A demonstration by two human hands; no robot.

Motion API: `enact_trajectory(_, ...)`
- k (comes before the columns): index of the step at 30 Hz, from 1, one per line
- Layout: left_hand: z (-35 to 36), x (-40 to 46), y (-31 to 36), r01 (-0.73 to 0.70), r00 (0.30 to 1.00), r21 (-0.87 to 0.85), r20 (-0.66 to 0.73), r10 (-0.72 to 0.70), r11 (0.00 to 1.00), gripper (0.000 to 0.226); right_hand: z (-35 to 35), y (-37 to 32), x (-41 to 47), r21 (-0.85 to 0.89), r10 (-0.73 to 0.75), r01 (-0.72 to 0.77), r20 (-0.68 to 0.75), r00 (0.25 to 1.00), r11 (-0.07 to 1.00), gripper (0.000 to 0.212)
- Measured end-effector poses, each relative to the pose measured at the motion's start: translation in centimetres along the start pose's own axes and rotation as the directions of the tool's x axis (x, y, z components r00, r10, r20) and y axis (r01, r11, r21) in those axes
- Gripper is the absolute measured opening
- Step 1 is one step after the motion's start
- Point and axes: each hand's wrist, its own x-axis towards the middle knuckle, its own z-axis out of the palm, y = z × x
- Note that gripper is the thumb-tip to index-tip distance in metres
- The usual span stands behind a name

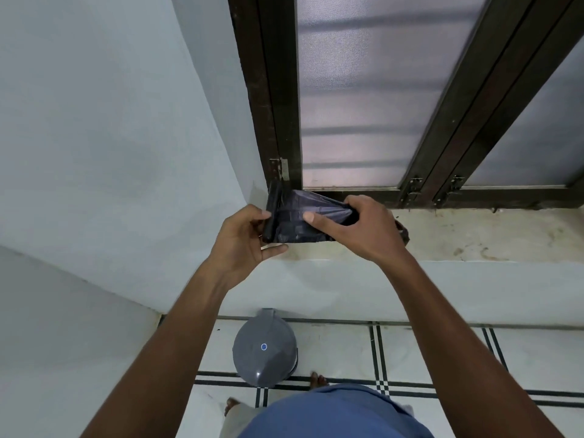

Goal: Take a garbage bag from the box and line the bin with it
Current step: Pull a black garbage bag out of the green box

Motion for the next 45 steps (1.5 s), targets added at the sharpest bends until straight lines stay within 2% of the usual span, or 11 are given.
enact_trajectory(5, 0.8, 1.0, 0.0, 0.005, 1.0, 0.106, -0.005, -0.004, 0.994, 0.049, -1.2, 1.2, 0.9, -0.263, -0.078, 0.056, -0.071, 0.994, 0.963, 0.078)
enact_trajectory(9, 1.2, 2.0, -0.4, 0.018, 1.0, 0.132, 0.017, -0.021, 0.991, 0.053, -2.2, 2.1, 1.3, -0.359, -0.061, 0.041, -0.046, 0.997, 0.932, 0.069)
enact_trajectory(13, 2.4, 2.1, -0.6, 0.019, 0.999, 0.315, -0.038, -0.008, 0.949, 0.048, -3.2, 1.2, 0.6, -0.584, 0.032, 0.044, 0.119, 0.992, 0.81, 0.097)
enact_trajectory(15, 3.2, 2.1, -1.0, 0.009, 0.998, 0.364, -0.061, 0.014, 0.931, 0.034, -3.4, -0.5, 0.1, -0.53, -0.03, 0.131, 0.195, 0.98, 0.838, 0.115)
enact_trajectory(17, 4.3, 1.9, -1.3, -0.02, 0.999, 0.395, -0.015, 0.029, 0.918, 0.03, -3.0, -2.4, -0.3, -0.325, -0.102, 0.184, 0.251, 0.963, 0.928, 0.115)
enact_trajectory(23, 4.8, 1.3, -0.5, -0.037, 0.998, 0.285, 0.06, 0.021, 0.958, 0.041, -0.7, -2.6, 0.7, 0.173, -0.012, -0.039, 0.285, 0.959, 0.984, 0.062)
enact_trajectory(28, 2.7, 0.8, 0.3, 0.029, 0.996, 0.089, 0.08, -0.036, 0.996, 0.06, -1.0, -0.6, 0.9, 0.16, -0.042, 0.021, 0.128, 0.991, 0.987, 0.06)
enact_trajectory(32, 2.4, 0.8, 0.7, 0.016, 0.998, 0.059, 0.053, -0.019, 0.998, 0.041, -1.9, 0.1, 1.5, 0.088, -0.028, 0.019, 0.093, 0.995, 0.996, 0.064)
enact_trajectory(38, 2.8, 1.0, 0.3, -0.06, 0.998, 0.263, -0.012, 0.065, 0.963, 0.033, -2.8, 0.5, 2.1, -0.48, -0.035, 0.074, 0.089, 0.995, 0.874, 0.07)
enact_trajectory(41, 3.6, 1.0, 0.1, -0.07, 0.998, 0.289, 0.016, 0.068, 0.955, 0.034, -2.8, -1.5, 1.5, -0.275, -0.13, 0.18, 0.19, 0.973, 0.944, 0.073)
enact_trajectory(45, 4.3, 0.8, 0.4, -0.099, 0.994, 0.278, 0.068, 0.083, 0.956, 0.033, -1.5, -2.5, 1.6, 0.186, -0.138, 0.077, 0.343, 0.929, 0.98, 0.042)
